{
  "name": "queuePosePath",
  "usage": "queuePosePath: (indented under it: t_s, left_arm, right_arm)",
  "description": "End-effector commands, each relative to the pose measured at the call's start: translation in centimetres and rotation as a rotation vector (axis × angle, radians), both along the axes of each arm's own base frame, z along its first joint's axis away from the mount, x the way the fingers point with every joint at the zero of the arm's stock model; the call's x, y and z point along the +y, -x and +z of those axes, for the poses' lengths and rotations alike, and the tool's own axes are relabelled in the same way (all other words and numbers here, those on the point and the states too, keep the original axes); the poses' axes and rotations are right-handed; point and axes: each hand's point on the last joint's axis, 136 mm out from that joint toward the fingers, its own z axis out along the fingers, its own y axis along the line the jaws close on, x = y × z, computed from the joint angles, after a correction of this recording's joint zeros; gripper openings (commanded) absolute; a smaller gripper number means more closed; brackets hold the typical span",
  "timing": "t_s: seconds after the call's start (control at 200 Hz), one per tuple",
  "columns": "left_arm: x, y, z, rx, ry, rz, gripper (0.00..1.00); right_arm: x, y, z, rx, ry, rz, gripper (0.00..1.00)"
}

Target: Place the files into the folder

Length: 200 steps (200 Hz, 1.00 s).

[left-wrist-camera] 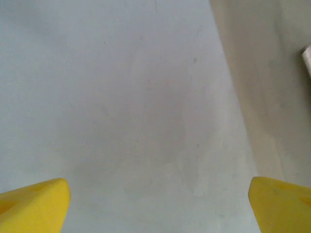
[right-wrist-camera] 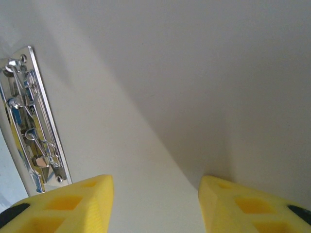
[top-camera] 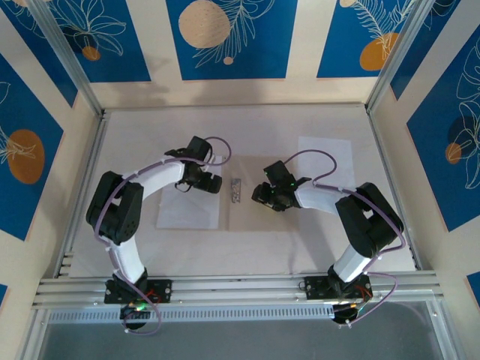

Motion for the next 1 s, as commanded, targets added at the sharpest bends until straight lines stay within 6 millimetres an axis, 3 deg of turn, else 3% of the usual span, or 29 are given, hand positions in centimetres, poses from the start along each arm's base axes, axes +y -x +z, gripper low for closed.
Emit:
queuePosePath:
  t_s: [0.0,0.115,0.29,0.445,0.66,0.865,0.995]
  left_arm:
    - [-0.7,-0.5,4.1,-0.09,-0.028,0.014,0.96]
    - [-2.1,0.1,5.7,-0.132,0.001,0.033,0.96]
    - [-5.1,2.5,6.1,-0.132,0.105,0.054,0.98]
    - [-7.0,4.8,4.8,-0.117,0.131,0.071,0.94]
    - [-8.5,6.7,2.1,-0.076,0.104,0.078,0.91]
    - [-9.2,7.3,0.6,-0.055,0.096,0.1,0.7]
    - [-9.5,7.4,-0.3,-0.036,0.088,0.133,0.5]
  right_arm:
    - [-0.6,2.0,-0.9,0.06,0.051,0.01,0.51]
    - [-0.3,2.1,-0.9,0.057,0.046,0.019,0.51]
    - [-0.1,2.3,-1.1,0.059,0.036,0.022,0.51]
    - [-0.2,1.9,-0.4,0.039,0.039,0.035,0.51]
    - [-1.4,1.5,2.4,-0.012,0.051,0.05,0.52]
    - [-3.5,2.1,4.0,-0.035,0.053,0.026,0.52]
    - [-4.8,2.8,4.1,-0.041,0.068,0.005,0.52]
